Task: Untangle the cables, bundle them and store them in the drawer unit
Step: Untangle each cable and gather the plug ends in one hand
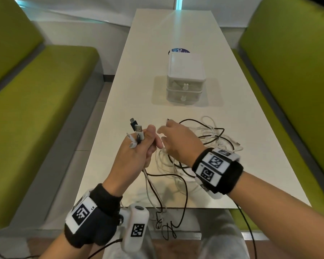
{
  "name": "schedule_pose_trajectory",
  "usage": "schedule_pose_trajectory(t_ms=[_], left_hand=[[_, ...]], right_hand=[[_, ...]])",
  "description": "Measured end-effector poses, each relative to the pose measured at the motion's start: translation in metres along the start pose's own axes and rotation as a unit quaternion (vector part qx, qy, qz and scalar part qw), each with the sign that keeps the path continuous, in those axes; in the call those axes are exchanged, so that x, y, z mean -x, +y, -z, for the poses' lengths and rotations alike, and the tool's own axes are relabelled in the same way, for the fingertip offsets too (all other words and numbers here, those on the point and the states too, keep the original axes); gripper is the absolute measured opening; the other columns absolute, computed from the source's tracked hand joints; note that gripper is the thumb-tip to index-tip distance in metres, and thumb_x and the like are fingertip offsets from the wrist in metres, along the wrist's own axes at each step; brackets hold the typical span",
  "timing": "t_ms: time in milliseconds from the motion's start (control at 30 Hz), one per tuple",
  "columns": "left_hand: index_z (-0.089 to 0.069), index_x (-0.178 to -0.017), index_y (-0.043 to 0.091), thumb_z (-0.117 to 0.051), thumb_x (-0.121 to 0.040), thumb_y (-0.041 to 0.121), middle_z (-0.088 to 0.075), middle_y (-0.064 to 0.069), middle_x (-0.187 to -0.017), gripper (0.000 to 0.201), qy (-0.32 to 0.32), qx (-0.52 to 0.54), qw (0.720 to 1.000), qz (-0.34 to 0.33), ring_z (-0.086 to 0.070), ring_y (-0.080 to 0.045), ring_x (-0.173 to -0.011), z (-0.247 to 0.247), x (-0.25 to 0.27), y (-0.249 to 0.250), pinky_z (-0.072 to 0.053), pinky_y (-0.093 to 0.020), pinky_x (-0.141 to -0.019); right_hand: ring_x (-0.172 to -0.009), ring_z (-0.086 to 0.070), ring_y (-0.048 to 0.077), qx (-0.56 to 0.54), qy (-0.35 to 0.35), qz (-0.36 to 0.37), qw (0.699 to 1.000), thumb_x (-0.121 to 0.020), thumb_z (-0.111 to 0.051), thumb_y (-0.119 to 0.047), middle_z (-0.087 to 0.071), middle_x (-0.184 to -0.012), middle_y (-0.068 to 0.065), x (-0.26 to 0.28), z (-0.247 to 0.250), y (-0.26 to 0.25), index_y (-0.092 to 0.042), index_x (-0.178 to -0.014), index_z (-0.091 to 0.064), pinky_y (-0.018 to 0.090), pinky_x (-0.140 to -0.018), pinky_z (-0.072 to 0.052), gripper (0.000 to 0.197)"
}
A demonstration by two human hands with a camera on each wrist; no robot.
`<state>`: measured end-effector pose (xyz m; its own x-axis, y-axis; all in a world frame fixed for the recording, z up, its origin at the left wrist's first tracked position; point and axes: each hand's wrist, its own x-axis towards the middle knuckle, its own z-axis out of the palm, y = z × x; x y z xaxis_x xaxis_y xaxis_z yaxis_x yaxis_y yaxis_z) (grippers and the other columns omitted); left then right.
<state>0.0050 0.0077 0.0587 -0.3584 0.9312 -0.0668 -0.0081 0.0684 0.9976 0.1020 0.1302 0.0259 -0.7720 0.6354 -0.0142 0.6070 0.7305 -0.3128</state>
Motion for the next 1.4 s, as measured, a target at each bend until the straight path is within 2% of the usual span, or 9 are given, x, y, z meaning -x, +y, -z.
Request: schedule_pose_trajectory(t_ms=[233, 433, 600, 700, 833, 967, 1133, 1300, 1400], left_hand=[[-0.061, -0.068, 0.012, -0.042, -0.096, 0.046, -0.028, -0.004, -0.058, 0.048, 0.015, 0.019, 1.000, 0.015, -0.019, -0.013, -0.048, 0.010, 0.000, -0.007, -0.013, -0.032, -0.047], [-0.060, -0.069, 0.010, -0.042, -0.096, 0.045, -0.027, -0.005, -0.060, 0.047, 0.019, 0.029, 0.999, 0.018, -0.018, -0.013, -0.049, 0.011, 0.002, -0.008, -0.013, -0.032, -0.048], [-0.065, -0.086, 0.010, -0.041, -0.100, 0.043, -0.030, -0.009, -0.067, 0.043, 0.049, -0.009, 0.999, -0.005, -0.022, -0.012, -0.048, 0.011, 0.000, -0.011, -0.019, -0.023, -0.044], [-0.065, -0.102, 0.027, -0.039, -0.100, 0.047, -0.038, -0.003, -0.069, 0.033, 0.060, -0.080, 0.995, -0.023, -0.028, -0.010, -0.049, 0.009, -0.008, -0.016, -0.027, -0.023, -0.047], [-0.055, -0.073, 0.026, -0.038, -0.093, 0.056, -0.044, 0.014, -0.048, 0.040, 0.030, -0.186, 0.981, -0.042, -0.038, -0.004, -0.046, -0.002, -0.016, -0.017, -0.030, -0.021, -0.050], [-0.068, -0.086, 0.018, -0.043, -0.094, 0.049, -0.063, 0.015, -0.073, 0.041, 0.087, -0.181, 0.977, -0.078, -0.054, 0.005, -0.065, -0.006, -0.017, -0.017, -0.037, -0.013, -0.060], [-0.061, -0.092, 0.014, -0.041, -0.100, 0.040, -0.059, 0.009, -0.071, 0.033, 0.144, -0.065, 0.981, -0.115, -0.048, -0.003, -0.060, -0.003, -0.016, -0.014, -0.037, -0.026, -0.062], [-0.048, -0.065, 0.019, -0.036, -0.102, 0.036, -0.049, -0.001, -0.063, 0.042, 0.194, -0.005, 0.969, -0.152, -0.054, -0.028, -0.071, -0.003, -0.011, 0.006, -0.047, -0.024, -0.085], [-0.042, -0.068, 0.010, -0.034, -0.105, 0.030, -0.041, -0.006, -0.062, 0.043, 0.192, 0.029, 0.968, -0.161, -0.057, -0.024, -0.062, -0.004, -0.011, 0.010, -0.055, -0.025, -0.077]], right_hand=[[-0.094, -0.062, 0.025, 0.008, -0.130, -0.057, 0.990, -0.085, -0.060, -0.031, -0.067, -0.097, 0.005, -0.012, -0.018, 0.014, -0.021, -0.102, -0.067, 0.034, -0.077, -0.051, 0.021], [-0.080, -0.055, 0.017, -0.071, -0.091, -0.033, 0.993, -0.093, -0.054, -0.033, -0.061, -0.082, -0.002, -0.005, 0.001, 0.017, -0.020, -0.097, -0.064, 0.026, -0.069, -0.037, 0.017], [-0.058, -0.054, 0.013, -0.201, 0.016, -0.017, 0.979, -0.092, -0.057, -0.034, -0.059, -0.059, -0.005, 0.007, 0.022, 0.010, -0.021, -0.089, -0.064, 0.032, -0.062, -0.043, 0.015], [-0.060, -0.055, 0.015, -0.259, 0.039, 0.012, 0.965, -0.092, -0.059, -0.032, -0.060, -0.064, -0.003, 0.015, 0.034, 0.002, -0.023, -0.088, -0.064, 0.031, -0.061, -0.045, 0.011], [-0.064, -0.063, 0.014, -0.310, 0.063, 0.047, 0.948, -0.090, -0.064, -0.020, -0.068, -0.072, -0.005, 0.025, 0.047, -0.008, -0.017, -0.088, -0.069, 0.026, -0.063, -0.051, 0.006], [-0.056, -0.065, 0.014, -0.368, 0.051, 0.040, 0.928, -0.090, -0.060, -0.007, -0.069, -0.071, 0.000, 0.034, 0.053, 0.000, -0.016, -0.100, -0.071, 0.027, -0.058, -0.055, 0.017], [-0.068, -0.063, 0.009, 0.002, 0.009, 0.142, 0.990, -0.084, -0.056, -0.041, -0.069, -0.074, -0.009, 0.039, 0.043, 0.035, -0.033, -0.102, -0.068, 0.031, -0.066, -0.050, 0.023], [-0.085, -0.063, 0.019, 0.241, -0.077, 0.156, 0.955, -0.084, -0.049, -0.047, -0.072, -0.087, -0.005, 0.029, 0.043, 0.065, -0.036, -0.117, -0.062, 0.036, -0.085, -0.036, 0.038], [-0.098, -0.059, 0.023, 0.297, -0.131, 0.074, 0.943, -0.083, -0.047, -0.050, -0.070, -0.097, 0.000, 0.028, 0.041, 0.064, -0.038, -0.139, -0.038, 0.039, -0.091, -0.030, 0.057]])
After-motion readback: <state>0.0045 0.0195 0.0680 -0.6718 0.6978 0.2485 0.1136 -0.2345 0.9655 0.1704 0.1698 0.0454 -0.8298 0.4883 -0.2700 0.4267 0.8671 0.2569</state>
